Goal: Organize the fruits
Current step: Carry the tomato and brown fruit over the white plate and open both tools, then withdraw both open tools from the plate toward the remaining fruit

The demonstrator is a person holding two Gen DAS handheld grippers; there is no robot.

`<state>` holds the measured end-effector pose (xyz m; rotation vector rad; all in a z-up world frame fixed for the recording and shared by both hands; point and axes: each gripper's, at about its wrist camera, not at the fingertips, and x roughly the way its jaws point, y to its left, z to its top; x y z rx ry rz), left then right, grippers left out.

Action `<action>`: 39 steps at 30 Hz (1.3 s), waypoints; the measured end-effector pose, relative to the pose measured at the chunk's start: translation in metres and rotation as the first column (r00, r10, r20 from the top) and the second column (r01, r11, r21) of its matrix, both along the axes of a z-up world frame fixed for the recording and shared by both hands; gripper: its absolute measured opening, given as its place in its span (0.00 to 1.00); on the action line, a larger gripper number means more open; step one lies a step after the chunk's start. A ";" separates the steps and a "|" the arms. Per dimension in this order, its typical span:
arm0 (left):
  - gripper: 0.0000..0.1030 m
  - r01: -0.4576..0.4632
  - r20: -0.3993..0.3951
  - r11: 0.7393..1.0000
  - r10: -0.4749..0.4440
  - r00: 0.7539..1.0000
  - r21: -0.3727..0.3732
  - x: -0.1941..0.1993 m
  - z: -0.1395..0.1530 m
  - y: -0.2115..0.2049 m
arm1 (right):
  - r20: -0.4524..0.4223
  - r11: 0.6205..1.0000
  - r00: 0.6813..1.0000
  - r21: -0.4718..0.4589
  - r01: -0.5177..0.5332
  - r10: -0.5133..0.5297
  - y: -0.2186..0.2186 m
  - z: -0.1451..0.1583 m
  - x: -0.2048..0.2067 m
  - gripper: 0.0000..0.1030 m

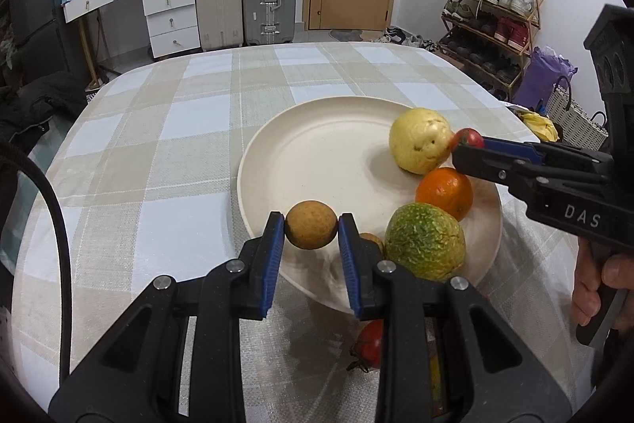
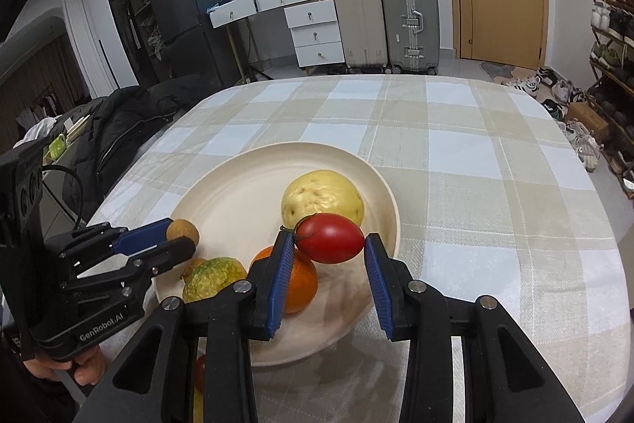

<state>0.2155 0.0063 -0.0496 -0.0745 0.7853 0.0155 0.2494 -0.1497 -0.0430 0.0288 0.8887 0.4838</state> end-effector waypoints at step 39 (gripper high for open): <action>0.99 -0.031 0.099 0.999 0.033 0.995 -0.018 -0.109 0.035 -0.005 | 0.078 0.999 0.997 0.018 -0.028 0.027 -0.028 0.026 -0.097 1.00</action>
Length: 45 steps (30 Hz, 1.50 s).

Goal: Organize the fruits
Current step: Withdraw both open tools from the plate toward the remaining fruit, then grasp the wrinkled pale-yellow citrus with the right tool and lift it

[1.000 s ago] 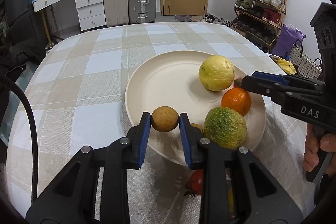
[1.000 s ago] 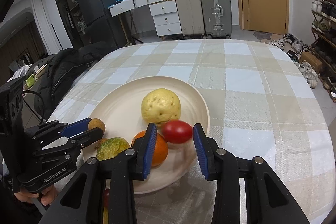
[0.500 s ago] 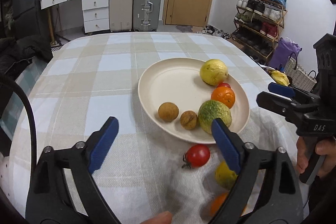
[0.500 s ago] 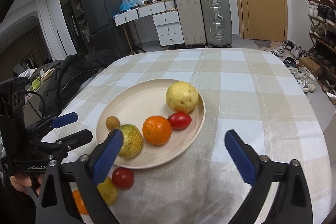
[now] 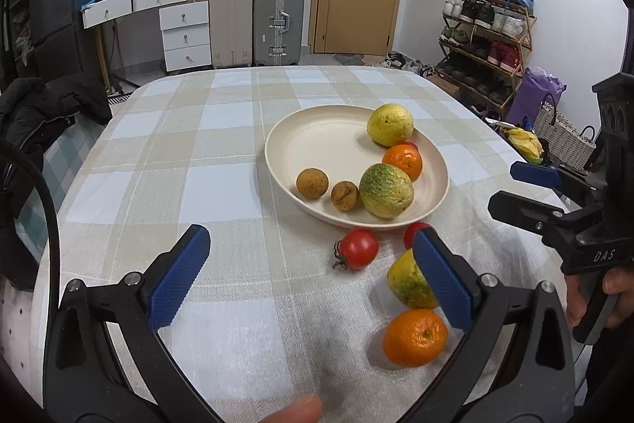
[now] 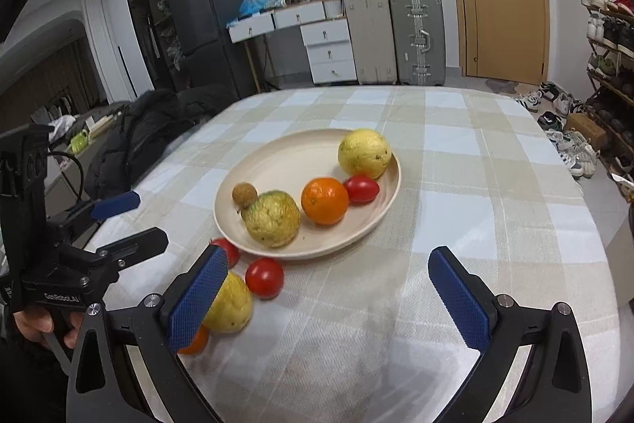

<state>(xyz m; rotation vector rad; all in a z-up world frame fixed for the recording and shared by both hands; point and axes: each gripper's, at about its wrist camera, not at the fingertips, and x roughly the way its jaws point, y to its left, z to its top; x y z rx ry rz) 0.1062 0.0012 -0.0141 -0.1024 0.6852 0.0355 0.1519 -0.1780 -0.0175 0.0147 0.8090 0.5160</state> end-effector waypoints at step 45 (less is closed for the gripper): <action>0.99 -0.037 -0.063 0.999 0.035 0.997 -0.019 -0.012 -0.008 0.016 | -0.214 0.997 0.974 0.055 -0.061 0.072 0.053 -0.043 -0.016 0.93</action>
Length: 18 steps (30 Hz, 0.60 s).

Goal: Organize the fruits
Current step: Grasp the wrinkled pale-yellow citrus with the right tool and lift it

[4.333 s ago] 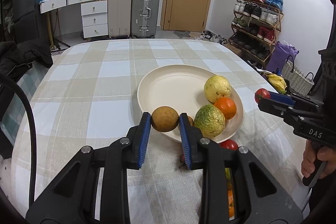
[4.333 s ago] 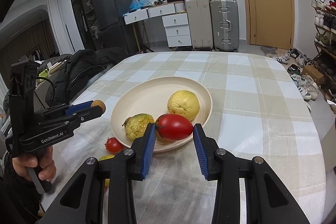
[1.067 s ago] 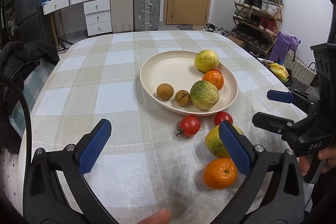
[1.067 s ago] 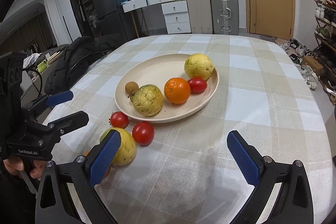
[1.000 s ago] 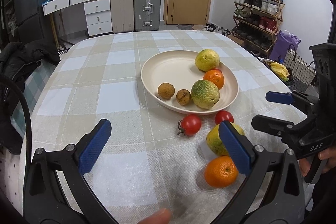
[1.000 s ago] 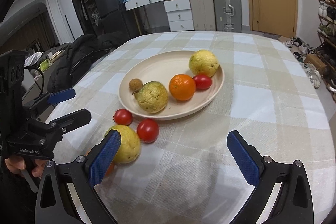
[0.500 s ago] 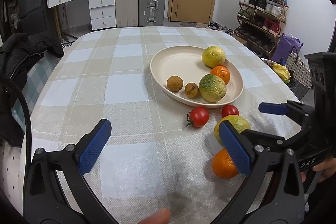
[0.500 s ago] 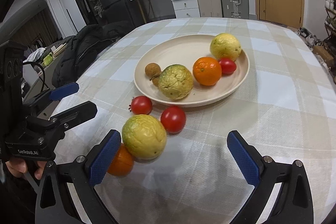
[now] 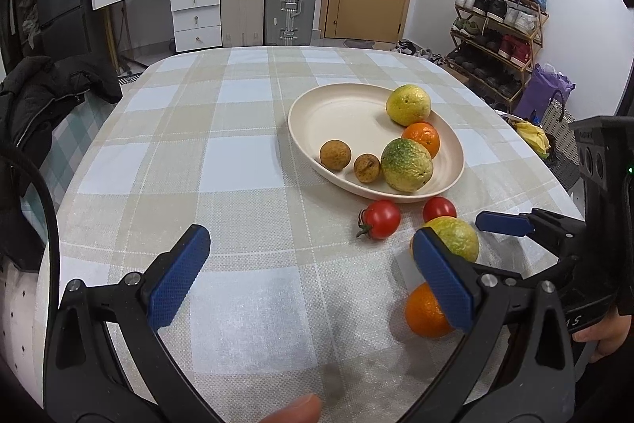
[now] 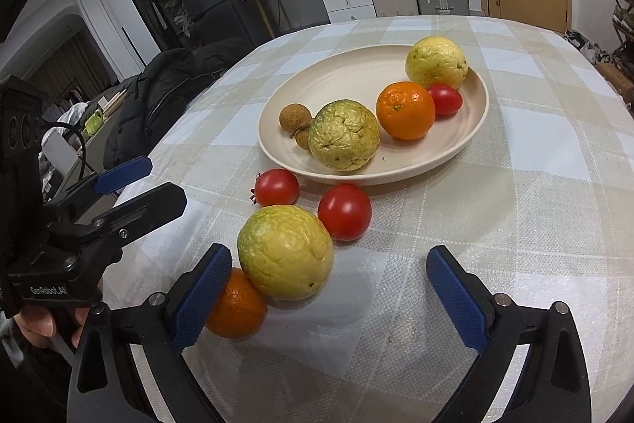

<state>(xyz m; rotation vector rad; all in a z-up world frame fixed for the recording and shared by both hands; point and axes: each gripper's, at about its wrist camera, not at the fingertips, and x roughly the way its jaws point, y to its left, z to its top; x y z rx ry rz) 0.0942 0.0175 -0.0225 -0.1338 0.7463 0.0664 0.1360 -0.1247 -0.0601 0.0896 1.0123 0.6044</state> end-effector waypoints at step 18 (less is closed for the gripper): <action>0.99 -0.004 -0.006 1.000 0.004 1.000 0.003 0.001 -0.002 0.001 | -0.024 0.992 0.996 0.101 -0.078 0.081 0.005 0.004 -0.006 0.48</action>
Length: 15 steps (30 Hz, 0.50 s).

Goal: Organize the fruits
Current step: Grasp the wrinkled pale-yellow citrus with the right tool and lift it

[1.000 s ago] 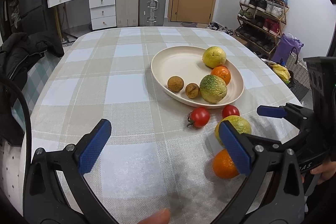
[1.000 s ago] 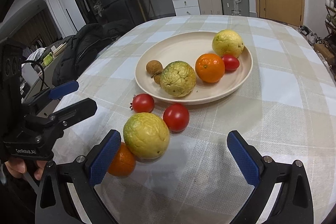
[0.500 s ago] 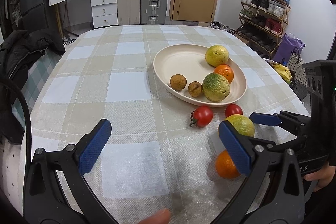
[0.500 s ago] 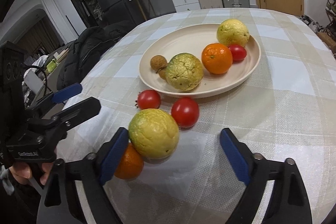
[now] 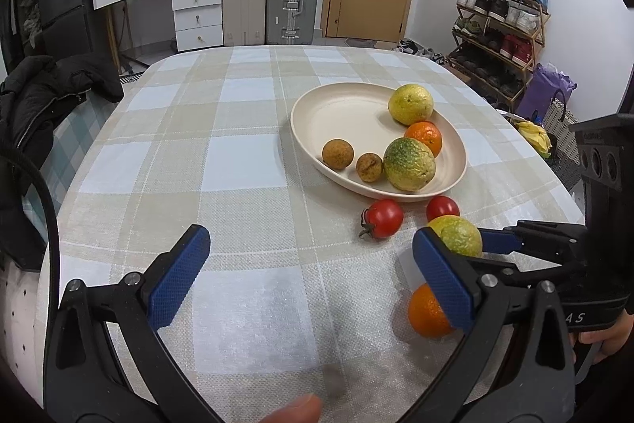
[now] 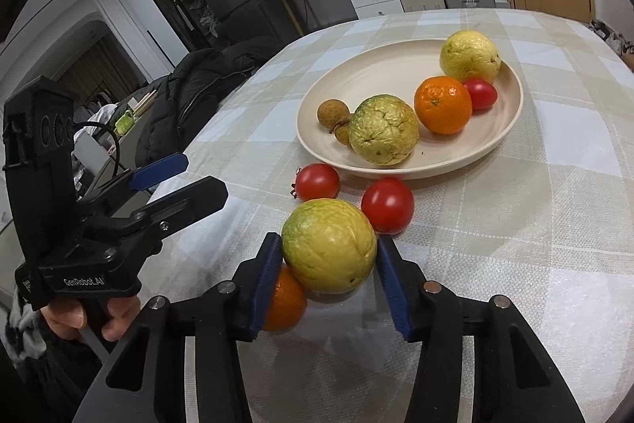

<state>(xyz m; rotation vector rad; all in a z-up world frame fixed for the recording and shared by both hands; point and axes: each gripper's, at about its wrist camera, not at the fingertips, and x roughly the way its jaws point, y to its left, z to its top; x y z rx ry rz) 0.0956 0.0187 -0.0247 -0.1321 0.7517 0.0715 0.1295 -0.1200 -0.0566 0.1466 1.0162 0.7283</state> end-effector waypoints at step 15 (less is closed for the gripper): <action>0.99 0.018 -0.007 1.000 -0.019 1.000 -0.014 -0.003 0.003 -0.005 | 0.113 0.997 0.991 0.039 0.060 -0.064 -0.026 0.031 0.000 0.48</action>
